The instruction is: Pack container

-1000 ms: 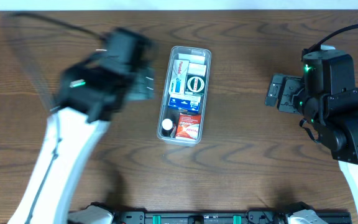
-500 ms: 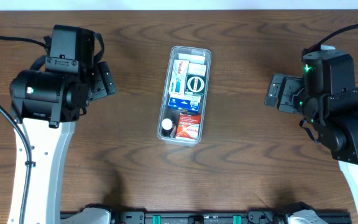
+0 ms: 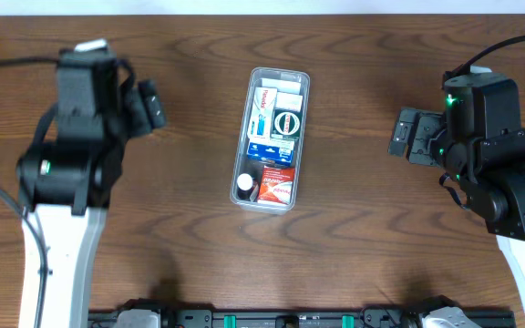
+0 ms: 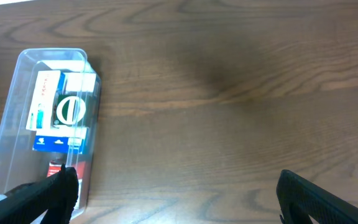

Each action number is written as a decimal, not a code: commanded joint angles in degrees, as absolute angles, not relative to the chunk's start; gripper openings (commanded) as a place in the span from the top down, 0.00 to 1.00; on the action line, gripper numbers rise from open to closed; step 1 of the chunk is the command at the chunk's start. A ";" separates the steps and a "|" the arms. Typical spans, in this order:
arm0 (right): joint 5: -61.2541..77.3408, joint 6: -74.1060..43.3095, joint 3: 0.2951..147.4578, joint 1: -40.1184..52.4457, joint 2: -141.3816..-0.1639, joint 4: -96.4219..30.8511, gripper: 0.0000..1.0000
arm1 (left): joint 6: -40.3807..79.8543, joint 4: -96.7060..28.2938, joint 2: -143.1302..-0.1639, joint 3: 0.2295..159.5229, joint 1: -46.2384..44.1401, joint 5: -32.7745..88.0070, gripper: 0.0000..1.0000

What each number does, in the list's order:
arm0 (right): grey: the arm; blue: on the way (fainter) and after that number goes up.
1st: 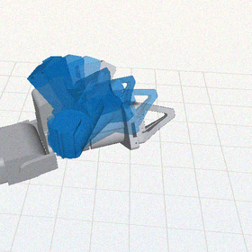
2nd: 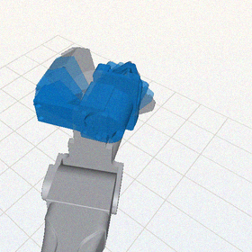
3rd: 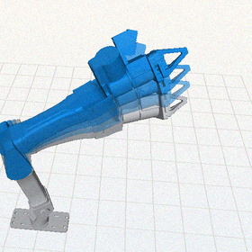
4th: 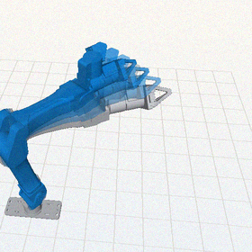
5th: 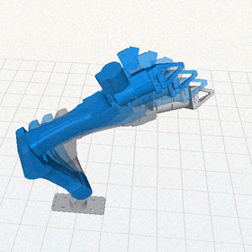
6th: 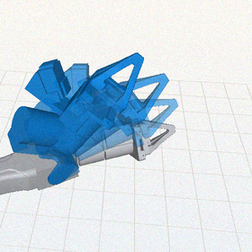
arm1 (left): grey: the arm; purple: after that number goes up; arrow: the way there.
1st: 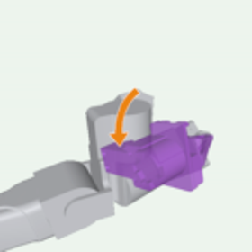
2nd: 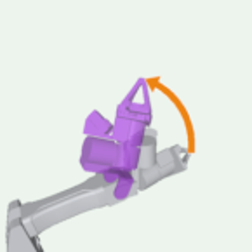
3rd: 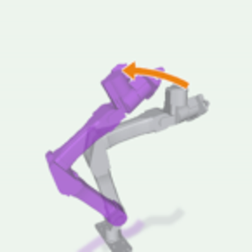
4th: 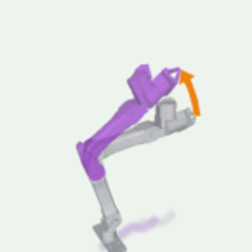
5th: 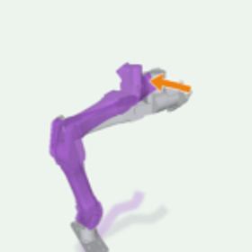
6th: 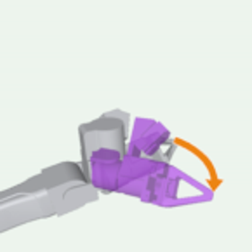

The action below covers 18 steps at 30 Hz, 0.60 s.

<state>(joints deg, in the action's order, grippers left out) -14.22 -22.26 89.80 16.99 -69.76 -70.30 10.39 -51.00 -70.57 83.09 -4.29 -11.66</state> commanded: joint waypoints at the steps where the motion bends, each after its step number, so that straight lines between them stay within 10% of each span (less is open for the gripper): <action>1: -15.18 -21.58 89.80 16.25 -69.76 -70.30 0.01 | 7.64 -46.33 -62.00 72.20 0.12 -5.06 0.02; 18: -15.18 -21.58 89.80 16.25 -69.76 -70.30 0.01 | 11.40 -18.11 -29.21 28.27 5.13 -1.39 0.02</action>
<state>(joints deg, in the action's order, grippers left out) -14.22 -22.26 89.80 16.99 -69.73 -70.39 9.58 -20.14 -33.76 32.42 4.82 -2.07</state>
